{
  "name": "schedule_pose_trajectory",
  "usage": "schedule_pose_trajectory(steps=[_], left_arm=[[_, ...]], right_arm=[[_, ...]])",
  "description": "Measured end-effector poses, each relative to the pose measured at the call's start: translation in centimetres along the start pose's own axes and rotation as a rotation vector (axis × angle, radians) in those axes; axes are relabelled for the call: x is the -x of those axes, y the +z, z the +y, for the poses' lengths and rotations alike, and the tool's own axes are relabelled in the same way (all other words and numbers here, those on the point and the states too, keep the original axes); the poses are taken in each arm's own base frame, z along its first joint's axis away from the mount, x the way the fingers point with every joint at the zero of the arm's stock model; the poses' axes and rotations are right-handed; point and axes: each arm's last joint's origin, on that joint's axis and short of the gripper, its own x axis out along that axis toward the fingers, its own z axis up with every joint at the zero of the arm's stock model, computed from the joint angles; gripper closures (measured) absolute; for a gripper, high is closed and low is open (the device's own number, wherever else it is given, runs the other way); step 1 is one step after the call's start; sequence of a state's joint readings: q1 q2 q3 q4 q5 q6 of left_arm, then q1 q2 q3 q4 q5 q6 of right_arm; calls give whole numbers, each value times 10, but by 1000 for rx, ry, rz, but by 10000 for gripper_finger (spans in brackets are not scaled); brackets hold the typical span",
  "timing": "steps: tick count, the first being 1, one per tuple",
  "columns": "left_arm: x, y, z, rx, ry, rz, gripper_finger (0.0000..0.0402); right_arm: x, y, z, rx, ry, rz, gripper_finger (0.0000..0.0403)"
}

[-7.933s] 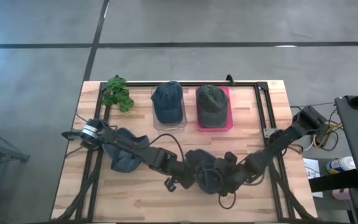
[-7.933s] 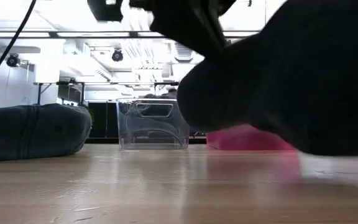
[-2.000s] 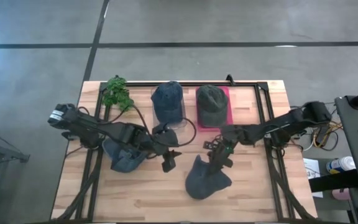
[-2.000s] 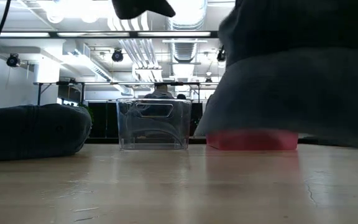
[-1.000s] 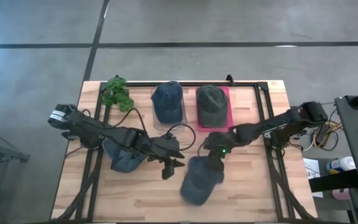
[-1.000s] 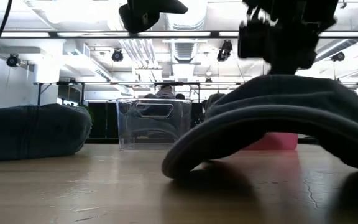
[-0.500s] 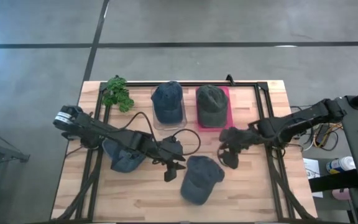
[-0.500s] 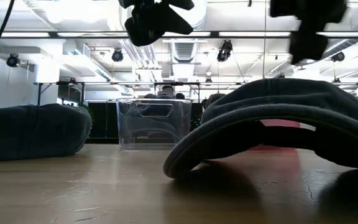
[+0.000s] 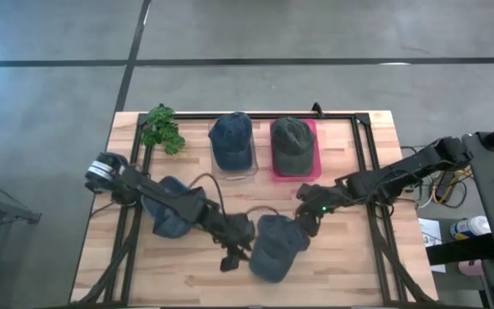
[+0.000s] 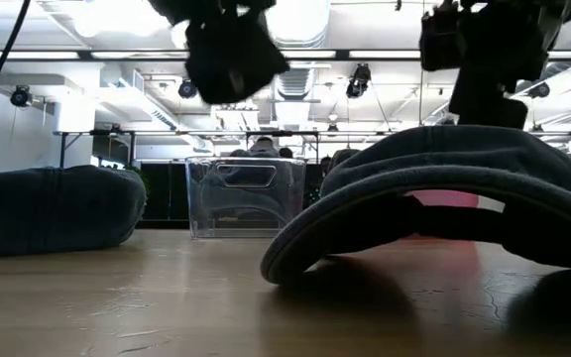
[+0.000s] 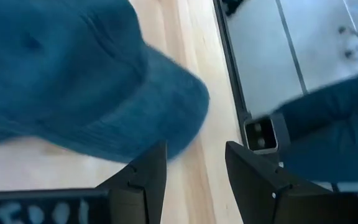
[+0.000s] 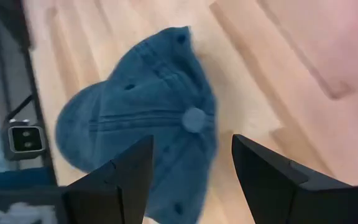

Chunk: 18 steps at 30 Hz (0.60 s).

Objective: Pick & Place hat
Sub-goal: Put the bottom blue cap into the transparent bin

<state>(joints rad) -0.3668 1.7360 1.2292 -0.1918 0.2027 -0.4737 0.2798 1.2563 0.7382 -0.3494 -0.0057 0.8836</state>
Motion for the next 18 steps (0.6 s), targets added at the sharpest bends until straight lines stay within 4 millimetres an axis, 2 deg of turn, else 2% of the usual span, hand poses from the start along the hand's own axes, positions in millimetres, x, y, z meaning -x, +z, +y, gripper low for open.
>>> schedule_pose_trajectory(steps=[4,10,18], left_arm=[[-21,-2,-6,8,-24,27,245],[-40,3,-8,-20,-46,-1,245],[-61,-8,4,-10,-16,50,245]], right_arm=[[-16,1,-7,-16,70,62,193],[-36,-1,-13,-18,123,128,193],[-41,1,-14,20,128,109,193]])
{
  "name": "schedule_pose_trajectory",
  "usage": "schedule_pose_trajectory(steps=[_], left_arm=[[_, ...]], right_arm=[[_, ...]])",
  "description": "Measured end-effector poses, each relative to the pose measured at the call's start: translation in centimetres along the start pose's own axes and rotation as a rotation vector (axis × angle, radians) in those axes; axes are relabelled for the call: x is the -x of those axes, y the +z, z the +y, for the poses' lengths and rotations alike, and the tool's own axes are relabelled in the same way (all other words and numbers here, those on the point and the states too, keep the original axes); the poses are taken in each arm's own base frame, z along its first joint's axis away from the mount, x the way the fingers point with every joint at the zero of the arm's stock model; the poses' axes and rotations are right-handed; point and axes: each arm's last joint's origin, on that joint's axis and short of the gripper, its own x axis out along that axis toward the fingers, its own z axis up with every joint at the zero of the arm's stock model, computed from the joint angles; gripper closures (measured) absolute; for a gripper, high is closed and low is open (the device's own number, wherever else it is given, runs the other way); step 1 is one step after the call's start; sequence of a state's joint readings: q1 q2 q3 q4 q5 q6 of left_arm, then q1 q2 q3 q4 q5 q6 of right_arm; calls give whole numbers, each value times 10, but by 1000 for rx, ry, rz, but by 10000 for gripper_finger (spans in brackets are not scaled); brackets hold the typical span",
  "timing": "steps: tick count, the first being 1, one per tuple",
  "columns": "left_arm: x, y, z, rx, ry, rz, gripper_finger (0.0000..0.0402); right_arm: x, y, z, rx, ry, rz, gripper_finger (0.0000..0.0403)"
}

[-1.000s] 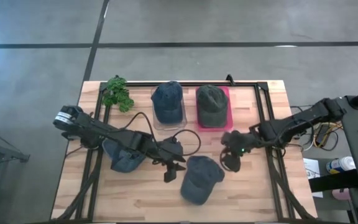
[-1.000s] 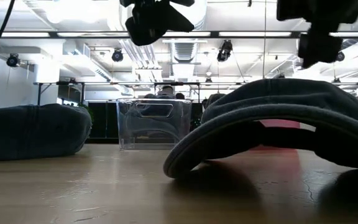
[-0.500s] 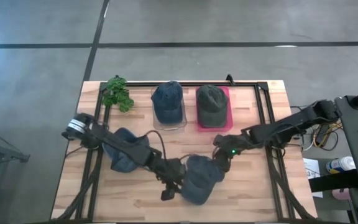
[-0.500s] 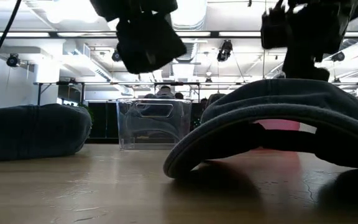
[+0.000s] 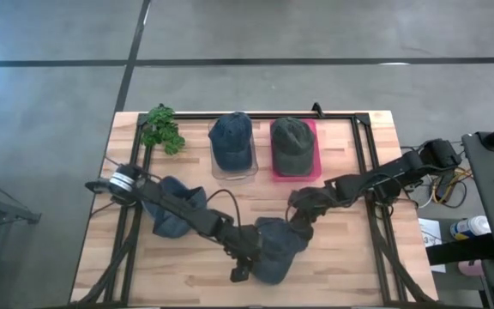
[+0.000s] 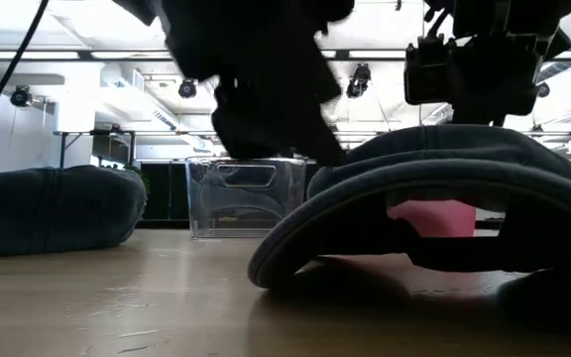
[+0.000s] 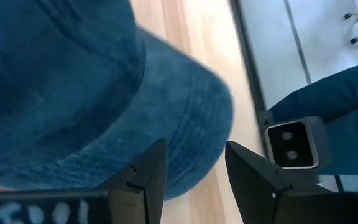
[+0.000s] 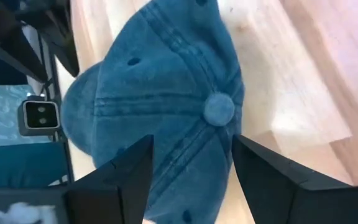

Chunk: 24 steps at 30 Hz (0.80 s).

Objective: Pick & Place hat
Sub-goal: Put the bottom blue cap into the transparent bin

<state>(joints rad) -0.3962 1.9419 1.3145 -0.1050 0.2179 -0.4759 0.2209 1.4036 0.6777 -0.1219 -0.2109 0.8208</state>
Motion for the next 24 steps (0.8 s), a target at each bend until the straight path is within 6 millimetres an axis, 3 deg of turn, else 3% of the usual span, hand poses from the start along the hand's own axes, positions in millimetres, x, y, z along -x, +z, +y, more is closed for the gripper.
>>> schedule_pose_trajectory(steps=[7,20,24], left_arm=[[-6,-3,4,5,34,0,245],[-4,2,15,-1,127,-44,245],[-4,1,18,-11,147,-47,245]], right_arm=[[2,7,-6,30,-9,-26,193],[-17,13,0,91,241,66,193],[-23,14,-1,104,242,84,193]])
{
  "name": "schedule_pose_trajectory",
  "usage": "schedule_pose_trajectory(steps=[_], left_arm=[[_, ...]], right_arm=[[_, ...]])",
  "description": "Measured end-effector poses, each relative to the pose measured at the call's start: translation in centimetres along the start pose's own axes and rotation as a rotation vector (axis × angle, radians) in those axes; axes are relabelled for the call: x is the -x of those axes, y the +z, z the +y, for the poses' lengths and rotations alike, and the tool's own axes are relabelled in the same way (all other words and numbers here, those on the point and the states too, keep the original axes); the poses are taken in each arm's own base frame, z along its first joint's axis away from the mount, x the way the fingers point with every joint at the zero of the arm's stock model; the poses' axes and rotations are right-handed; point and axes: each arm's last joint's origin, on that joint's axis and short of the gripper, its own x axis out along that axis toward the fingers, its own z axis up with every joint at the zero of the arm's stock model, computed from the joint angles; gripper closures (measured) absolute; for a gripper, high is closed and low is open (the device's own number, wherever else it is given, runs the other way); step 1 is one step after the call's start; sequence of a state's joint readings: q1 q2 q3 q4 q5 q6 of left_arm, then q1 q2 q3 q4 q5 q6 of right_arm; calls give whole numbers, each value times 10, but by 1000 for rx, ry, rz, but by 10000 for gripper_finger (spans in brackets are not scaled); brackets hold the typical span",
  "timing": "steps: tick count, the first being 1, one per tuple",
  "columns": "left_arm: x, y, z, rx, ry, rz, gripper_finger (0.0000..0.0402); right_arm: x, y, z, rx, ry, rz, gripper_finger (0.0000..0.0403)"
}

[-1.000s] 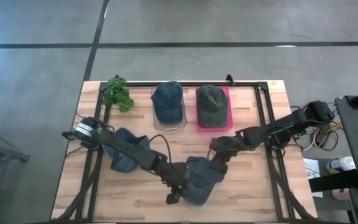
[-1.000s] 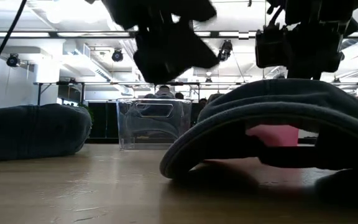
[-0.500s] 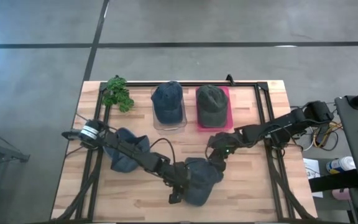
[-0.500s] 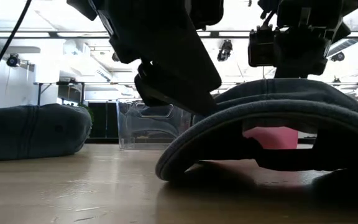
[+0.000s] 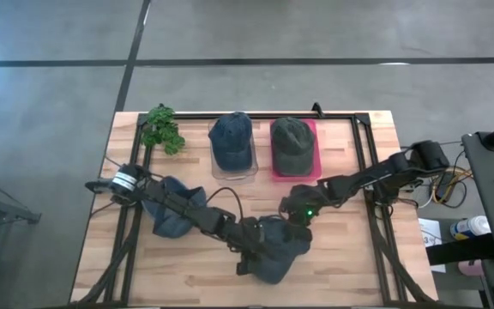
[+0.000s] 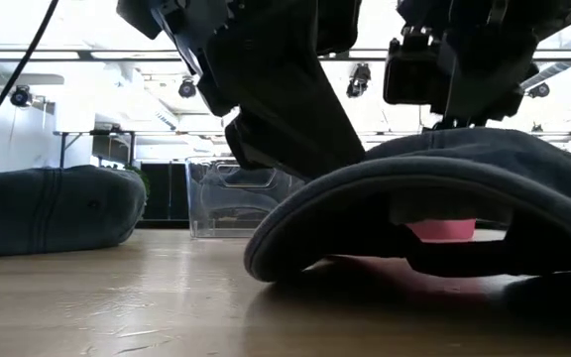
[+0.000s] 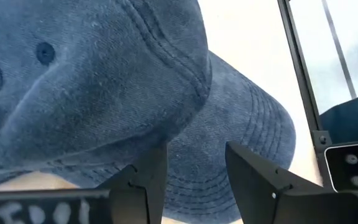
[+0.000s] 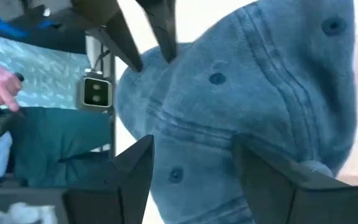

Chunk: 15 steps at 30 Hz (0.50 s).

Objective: Pick & Place hat
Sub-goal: Put the bottom blue cap into the transparent bin

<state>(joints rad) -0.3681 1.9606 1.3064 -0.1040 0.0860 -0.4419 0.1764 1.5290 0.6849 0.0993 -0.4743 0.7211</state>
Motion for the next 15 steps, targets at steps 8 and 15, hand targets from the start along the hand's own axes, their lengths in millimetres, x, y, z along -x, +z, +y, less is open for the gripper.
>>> schedule_pose_trajectory(steps=[8,15], left_arm=[[0,1,3,5,5,-2,245],[0,1,3,5,5,-1,245]], right_arm=[[-8,0,-6,11,-25,25,193],[22,0,4,-2,-89,-18,193]])
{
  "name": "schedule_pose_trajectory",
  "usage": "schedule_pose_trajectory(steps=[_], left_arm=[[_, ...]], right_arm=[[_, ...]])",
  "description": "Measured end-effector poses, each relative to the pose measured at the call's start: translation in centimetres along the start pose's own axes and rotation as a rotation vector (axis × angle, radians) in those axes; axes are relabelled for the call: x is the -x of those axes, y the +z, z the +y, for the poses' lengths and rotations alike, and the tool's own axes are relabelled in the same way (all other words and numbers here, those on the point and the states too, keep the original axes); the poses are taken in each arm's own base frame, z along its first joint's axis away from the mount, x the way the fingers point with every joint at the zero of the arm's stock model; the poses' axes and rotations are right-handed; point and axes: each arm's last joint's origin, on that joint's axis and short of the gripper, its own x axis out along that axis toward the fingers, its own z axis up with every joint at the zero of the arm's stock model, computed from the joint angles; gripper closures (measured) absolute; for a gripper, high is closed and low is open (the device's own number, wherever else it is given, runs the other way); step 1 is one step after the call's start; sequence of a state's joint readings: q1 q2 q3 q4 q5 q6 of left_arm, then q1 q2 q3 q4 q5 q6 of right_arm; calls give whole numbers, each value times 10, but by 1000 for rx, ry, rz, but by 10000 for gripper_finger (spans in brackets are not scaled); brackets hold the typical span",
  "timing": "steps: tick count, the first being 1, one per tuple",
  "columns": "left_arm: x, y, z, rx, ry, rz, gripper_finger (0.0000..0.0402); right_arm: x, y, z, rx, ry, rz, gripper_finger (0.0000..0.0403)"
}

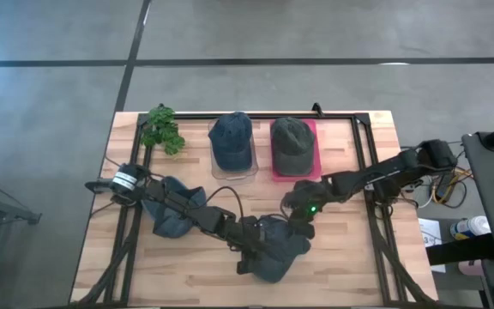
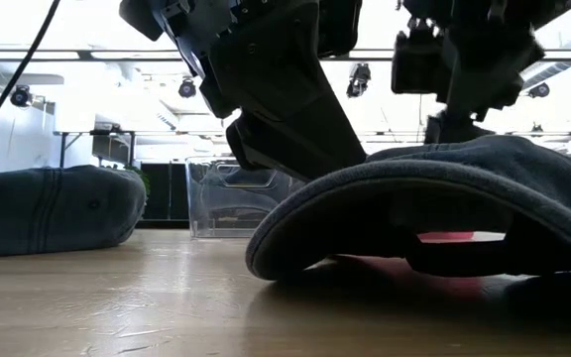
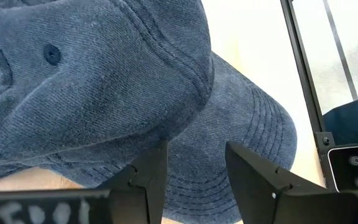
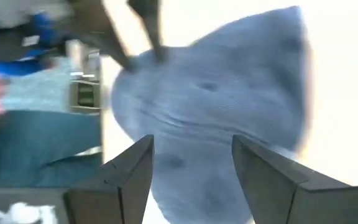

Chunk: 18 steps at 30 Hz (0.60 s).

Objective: Pick & Place hat
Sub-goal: Put the bottom blue cap into the transparent bin

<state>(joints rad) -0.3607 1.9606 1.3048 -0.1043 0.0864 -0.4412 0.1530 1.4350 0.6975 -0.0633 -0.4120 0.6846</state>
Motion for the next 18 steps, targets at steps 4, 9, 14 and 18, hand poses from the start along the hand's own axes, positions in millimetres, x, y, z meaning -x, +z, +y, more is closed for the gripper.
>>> schedule_pose_trajectory(steps=[4,9,14,18], left_arm=[[0,0,0,6,1,4,245],[0,0,0,31,2,7,245],[0,0,0,33,1,6,245],[0,0,0,33,2,5,245]], right_arm=[[13,-5,-12,-57,-146,18,193],[1,-6,-27,-76,-108,35,193],[-16,-9,-39,-83,-72,65,193],[-27,-10,-43,-83,2,118,193]])
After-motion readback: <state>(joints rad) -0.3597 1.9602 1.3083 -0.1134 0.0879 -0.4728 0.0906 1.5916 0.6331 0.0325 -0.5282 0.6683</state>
